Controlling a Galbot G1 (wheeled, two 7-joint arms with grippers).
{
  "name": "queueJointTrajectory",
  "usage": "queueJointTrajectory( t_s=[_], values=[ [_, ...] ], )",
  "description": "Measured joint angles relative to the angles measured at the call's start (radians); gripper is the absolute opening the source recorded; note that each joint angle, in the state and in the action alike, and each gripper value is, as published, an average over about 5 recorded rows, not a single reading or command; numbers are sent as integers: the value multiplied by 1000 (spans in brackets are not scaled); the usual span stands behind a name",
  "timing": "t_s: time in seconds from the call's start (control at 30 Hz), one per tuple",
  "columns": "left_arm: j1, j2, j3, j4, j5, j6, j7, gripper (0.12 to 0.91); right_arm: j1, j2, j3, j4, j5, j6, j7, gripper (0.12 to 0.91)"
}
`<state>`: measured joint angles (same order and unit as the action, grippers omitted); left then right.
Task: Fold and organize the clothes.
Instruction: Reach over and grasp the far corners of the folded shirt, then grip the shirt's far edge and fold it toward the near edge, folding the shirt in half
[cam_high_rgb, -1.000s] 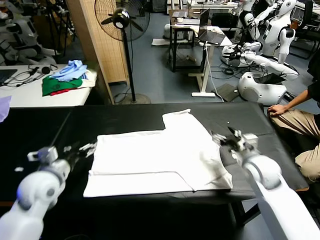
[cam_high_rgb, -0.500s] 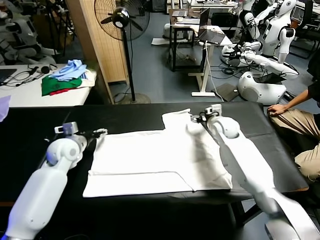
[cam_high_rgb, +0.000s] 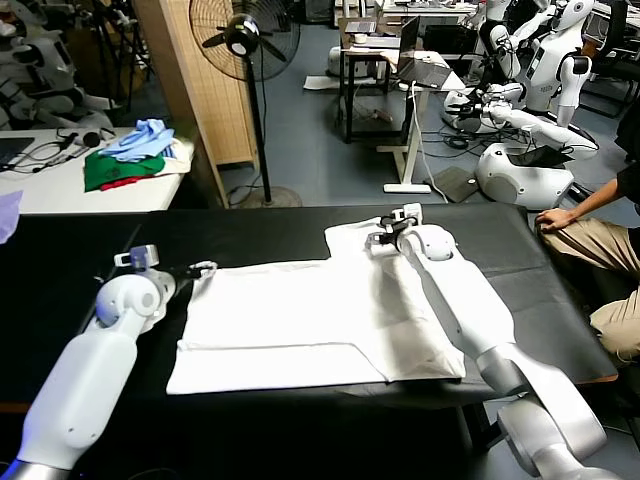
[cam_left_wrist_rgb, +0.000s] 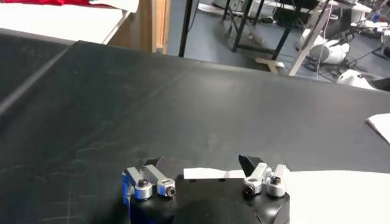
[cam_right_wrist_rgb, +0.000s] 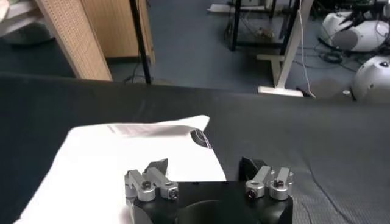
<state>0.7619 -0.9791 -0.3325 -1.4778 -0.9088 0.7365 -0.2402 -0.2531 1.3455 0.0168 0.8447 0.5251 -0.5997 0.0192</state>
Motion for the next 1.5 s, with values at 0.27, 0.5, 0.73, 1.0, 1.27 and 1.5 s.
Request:
queueJointTrajectory(
  t_s=[0.27,0.5,0.73,1.0,1.27,1.5],
  values=[
    [10,-12,-2,15,24,-4,19,228,-10,9,6,8,-4,9,3,553],
    [16,-16,-10,1,17,1,30,127,-35,1,23,34,-24,59,15,178],
    [30,-10,-32,-30,30,1,55,126,-83,-26,46,108,-31,159,-5,123],
    [64,22,-67,-104,46,-4,58,126,-199,-126,75,347,24,132,-1,123],
    [177,84,-113,-265,39,-37,55,126,-365,-271,132,627,132,38,44,123],
    [311,114,-166,-425,34,-35,23,126,-511,-371,167,813,184,-73,102,123]
  ],
)
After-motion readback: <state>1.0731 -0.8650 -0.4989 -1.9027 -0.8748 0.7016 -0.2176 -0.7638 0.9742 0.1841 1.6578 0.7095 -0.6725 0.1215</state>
